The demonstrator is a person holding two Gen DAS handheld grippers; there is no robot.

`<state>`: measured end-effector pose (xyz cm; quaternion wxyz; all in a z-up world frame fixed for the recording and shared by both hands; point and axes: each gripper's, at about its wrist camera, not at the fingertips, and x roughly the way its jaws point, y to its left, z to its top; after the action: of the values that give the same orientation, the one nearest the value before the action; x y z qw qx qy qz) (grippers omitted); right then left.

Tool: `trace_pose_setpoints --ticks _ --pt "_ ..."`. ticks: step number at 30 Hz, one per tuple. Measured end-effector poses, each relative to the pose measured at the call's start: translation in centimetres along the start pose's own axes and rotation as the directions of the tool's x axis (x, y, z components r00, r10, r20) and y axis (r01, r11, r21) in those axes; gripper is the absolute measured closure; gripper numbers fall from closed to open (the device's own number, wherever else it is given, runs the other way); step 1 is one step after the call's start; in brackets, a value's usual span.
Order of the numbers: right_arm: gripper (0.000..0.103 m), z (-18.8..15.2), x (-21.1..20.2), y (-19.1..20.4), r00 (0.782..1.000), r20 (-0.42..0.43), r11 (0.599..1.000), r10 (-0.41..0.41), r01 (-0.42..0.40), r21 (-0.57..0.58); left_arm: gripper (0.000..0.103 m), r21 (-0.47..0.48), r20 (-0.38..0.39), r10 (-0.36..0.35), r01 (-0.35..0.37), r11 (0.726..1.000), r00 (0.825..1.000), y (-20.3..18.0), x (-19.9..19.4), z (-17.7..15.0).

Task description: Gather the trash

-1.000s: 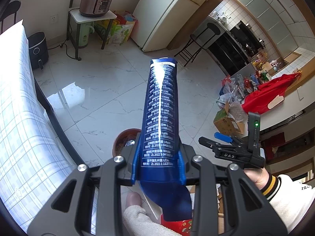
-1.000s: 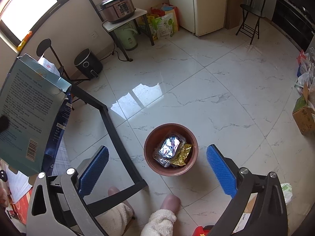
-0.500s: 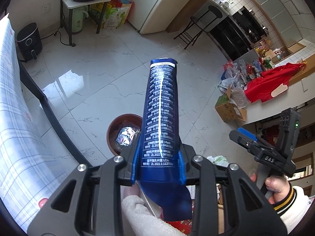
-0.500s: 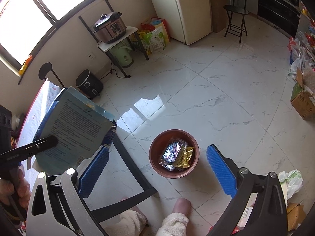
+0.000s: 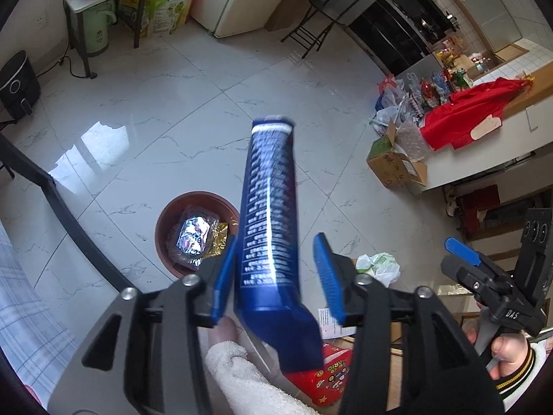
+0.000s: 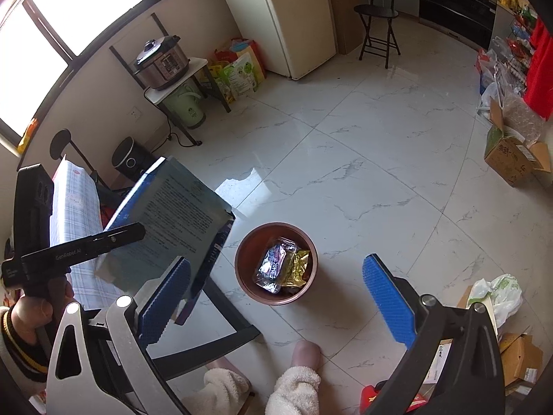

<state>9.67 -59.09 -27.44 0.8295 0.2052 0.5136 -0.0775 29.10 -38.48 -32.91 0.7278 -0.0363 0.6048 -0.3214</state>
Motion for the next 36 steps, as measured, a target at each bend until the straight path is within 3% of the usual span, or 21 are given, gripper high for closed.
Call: trace_pose_setpoints --ticks 3,13,25,27,30,36 --pt "0.005 -0.1 -0.1 -0.7 1.000 0.000 1.000 -0.007 0.007 0.010 0.043 0.047 0.018 0.039 -0.040 0.998 0.999 -0.7 -0.1 0.4" --pt "0.006 -0.4 0.0 0.4 1.000 0.005 1.000 0.015 -0.015 0.001 0.023 0.071 0.108 0.135 -0.143 0.987 0.985 1.2 -5.2 0.1" --pt "0.006 0.9 -4.0 6.7 0.997 0.078 0.994 -0.010 0.018 -0.104 0.006 0.157 0.236 0.186 -0.227 0.961 0.954 1.0 -14.1 -1.2" --pt "0.006 0.9 -5.4 7.7 0.995 0.099 0.993 -0.018 0.029 -0.112 0.006 0.171 0.271 0.193 -0.245 0.954 0.943 0.6 -16.3 -1.6" --pt "0.006 0.8 -8.1 9.6 0.991 0.132 0.992 -0.033 0.049 -0.120 0.006 0.175 0.344 0.228 -0.301 0.937 0.911 -0.5 -20.0 -2.4" --pt "0.006 0.1 -13.7 12.8 0.976 0.217 0.990 -0.032 0.060 -0.126 0.006 0.174 0.442 0.238 -0.343 0.923 0.865 -2.4 -27.1 -4.3"
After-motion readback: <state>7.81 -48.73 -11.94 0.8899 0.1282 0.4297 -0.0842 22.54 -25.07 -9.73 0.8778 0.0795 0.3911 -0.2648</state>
